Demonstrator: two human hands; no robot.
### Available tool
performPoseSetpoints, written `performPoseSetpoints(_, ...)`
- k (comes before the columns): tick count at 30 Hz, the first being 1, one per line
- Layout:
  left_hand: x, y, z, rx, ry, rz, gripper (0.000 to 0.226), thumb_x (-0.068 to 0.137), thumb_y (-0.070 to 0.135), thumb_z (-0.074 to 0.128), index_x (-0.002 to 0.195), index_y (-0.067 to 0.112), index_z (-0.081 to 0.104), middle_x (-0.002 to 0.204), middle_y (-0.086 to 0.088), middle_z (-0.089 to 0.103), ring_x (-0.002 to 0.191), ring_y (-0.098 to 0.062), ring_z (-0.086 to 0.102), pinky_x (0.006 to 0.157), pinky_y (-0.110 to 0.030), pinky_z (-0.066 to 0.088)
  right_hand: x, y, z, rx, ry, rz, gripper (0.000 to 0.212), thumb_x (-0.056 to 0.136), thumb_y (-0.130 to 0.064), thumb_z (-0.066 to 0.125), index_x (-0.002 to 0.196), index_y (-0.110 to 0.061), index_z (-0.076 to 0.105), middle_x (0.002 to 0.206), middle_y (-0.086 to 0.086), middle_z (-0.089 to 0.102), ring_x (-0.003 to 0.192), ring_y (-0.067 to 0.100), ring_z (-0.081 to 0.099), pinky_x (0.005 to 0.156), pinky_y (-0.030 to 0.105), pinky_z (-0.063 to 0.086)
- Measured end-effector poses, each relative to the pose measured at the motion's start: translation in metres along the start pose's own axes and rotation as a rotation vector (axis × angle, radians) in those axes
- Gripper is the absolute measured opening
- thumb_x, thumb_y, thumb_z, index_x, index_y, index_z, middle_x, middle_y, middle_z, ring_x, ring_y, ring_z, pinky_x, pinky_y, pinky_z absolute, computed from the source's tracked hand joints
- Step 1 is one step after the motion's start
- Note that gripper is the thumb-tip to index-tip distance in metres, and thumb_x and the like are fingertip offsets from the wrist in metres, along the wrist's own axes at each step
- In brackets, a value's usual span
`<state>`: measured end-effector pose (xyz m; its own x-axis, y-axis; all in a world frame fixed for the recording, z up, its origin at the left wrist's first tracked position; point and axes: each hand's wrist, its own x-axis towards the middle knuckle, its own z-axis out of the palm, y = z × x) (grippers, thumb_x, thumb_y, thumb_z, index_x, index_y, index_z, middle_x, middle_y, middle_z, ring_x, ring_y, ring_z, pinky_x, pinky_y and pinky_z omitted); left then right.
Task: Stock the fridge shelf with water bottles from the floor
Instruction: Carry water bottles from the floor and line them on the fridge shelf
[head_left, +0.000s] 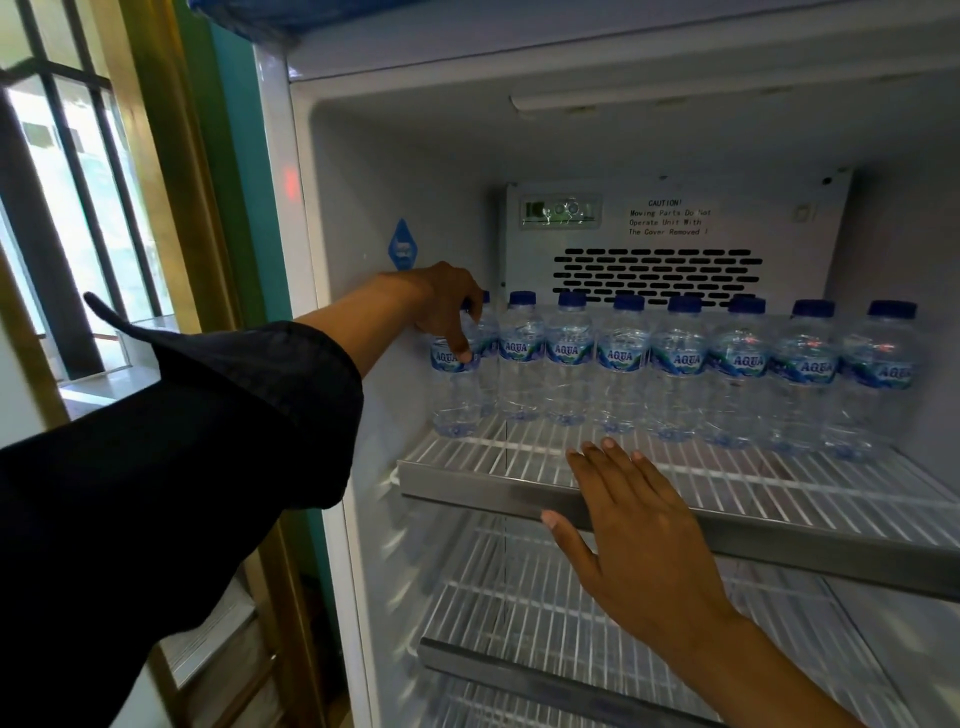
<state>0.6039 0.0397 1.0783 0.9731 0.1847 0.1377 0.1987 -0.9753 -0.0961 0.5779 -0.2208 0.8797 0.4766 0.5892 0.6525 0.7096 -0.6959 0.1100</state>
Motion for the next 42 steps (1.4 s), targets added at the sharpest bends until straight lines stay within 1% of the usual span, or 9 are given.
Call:
performPoseSetpoints(10, -0.001, -0.003, 0.005, 0.003, 0.019, 0.029, 0.067, 0.072, 0.041, 0.082, 0.129, 0.019, 0.055, 0.140, -0.008, 0.047, 0.124, -0.027, 0.047, 0.095, -0.033, 0.040, 0.000, -0.001, -0.004, 0.027, -0.026, 0.001, 0.063, 0.096, -0.053, 0.032, 0.129, -0.005, 0.058, 0.131, 0.013, 0.059, 0.127, 0.027, 0.051, 0.111, 0.043, 0.027)
performPoseSetpoints(13, -0.003, -0.003, 0.007, 0.013, 0.028, 0.026, 0.076, 0.072, 0.041, 0.082, 0.137, 0.021, 0.046, 0.140, -0.010, 0.043, 0.124, -0.028, 0.044, 0.090, -0.029, 0.037, 0.000, -0.001, -0.005, 0.043, -0.045, 0.009, 0.064, 0.096, -0.054, 0.032, 0.130, -0.006, 0.057, 0.132, 0.013, 0.058, 0.129, 0.026, 0.050, 0.112, 0.042, 0.026)
performPoseSetpoints(16, -0.012, -0.002, 0.011, 0.021, 0.060, 0.022, 0.092, 0.071, 0.041, 0.083, 0.146, 0.025, 0.033, 0.141, -0.011, 0.038, 0.125, -0.032, 0.044, 0.097, -0.037, 0.042, 0.000, -0.002, -0.007, 0.060, -0.053, 0.003, 0.064, 0.096, -0.054, 0.031, 0.131, -0.006, 0.056, 0.135, 0.012, 0.057, 0.130, 0.025, 0.048, 0.113, 0.041, 0.025)
performPoseSetpoints(19, -0.031, 0.002, 0.016, 0.033, 0.175, 0.041, 0.093, 0.072, 0.044, 0.081, 0.147, 0.027, 0.029, 0.147, -0.007, 0.035, 0.130, -0.031, 0.040, 0.099, -0.043, 0.044, 0.001, -0.001, -0.009, 0.094, -0.077, -0.006, 0.067, 0.096, -0.056, 0.027, 0.135, -0.009, 0.053, 0.138, 0.010, 0.054, 0.133, 0.023, 0.046, 0.114, 0.039, 0.022)
performPoseSetpoints(24, -0.084, 0.014, 0.043, -0.085, 0.285, 0.100, 0.089, 0.076, 0.049, 0.075, 0.147, 0.029, 0.025, 0.151, -0.004, 0.033, 0.131, -0.029, 0.042, 0.103, -0.044, 0.041, 0.006, 0.001, -0.010, 0.285, -0.129, 0.034, 0.076, 0.093, -0.069, 0.011, 0.150, -0.021, 0.029, 0.155, -0.002, 0.030, 0.145, 0.010, 0.019, 0.115, 0.025, 0.000)
performPoseSetpoints(29, -0.152, 0.020, 0.081, -0.255, 0.286, 0.143, 0.083, 0.080, 0.059, 0.065, 0.146, 0.034, 0.021, 0.153, 0.004, 0.030, 0.134, -0.019, 0.039, 0.108, -0.035, 0.033, 0.013, -0.004, -0.020, 0.434, -0.193, 0.011, 0.075, 0.092, -0.064, 0.023, 0.153, -0.020, 0.014, 0.160, -0.004, 0.013, 0.144, 0.003, 0.001, 0.116, 0.025, -0.002)
performPoseSetpoints(33, -0.201, 0.011, 0.105, -0.292, 0.313, 0.145, 0.080, 0.080, 0.060, 0.064, 0.145, 0.037, 0.023, 0.148, 0.012, 0.034, 0.130, -0.010, 0.041, 0.107, -0.036, 0.040, 0.003, -0.034, -0.028, 0.470, -0.192, -0.060, 0.077, 0.090, -0.066, 0.023, 0.153, -0.024, 0.008, 0.161, -0.007, 0.004, 0.142, -0.001, -0.009, 0.114, 0.019, -0.008)
performPoseSetpoints(37, -0.272, -0.013, 0.139, -0.327, 0.306, 0.098, 0.080, 0.080, 0.065, 0.058, 0.146, 0.036, 0.023, 0.149, 0.011, 0.033, 0.131, -0.010, 0.040, 0.106, -0.032, 0.039, -0.018, -0.090, -0.031, 0.488, -0.256, -0.160, 0.078, 0.091, -0.063, 0.026, 0.154, -0.021, 0.007, 0.161, -0.004, 0.003, 0.146, 0.007, -0.006, 0.120, 0.029, 0.000)
performPoseSetpoints(42, -0.414, -0.076, 0.224, -0.433, 0.177, -0.119, 0.082, 0.079, 0.069, 0.057, 0.146, 0.038, 0.021, 0.150, 0.010, 0.034, 0.130, -0.009, 0.042, 0.105, -0.028, 0.040, -0.082, -0.203, -0.017, 0.650, -0.367, -0.204, 0.075, 0.092, -0.064, 0.027, 0.153, -0.027, 0.007, 0.160, -0.012, 0.004, 0.143, -0.003, -0.010, 0.117, 0.023, -0.002)
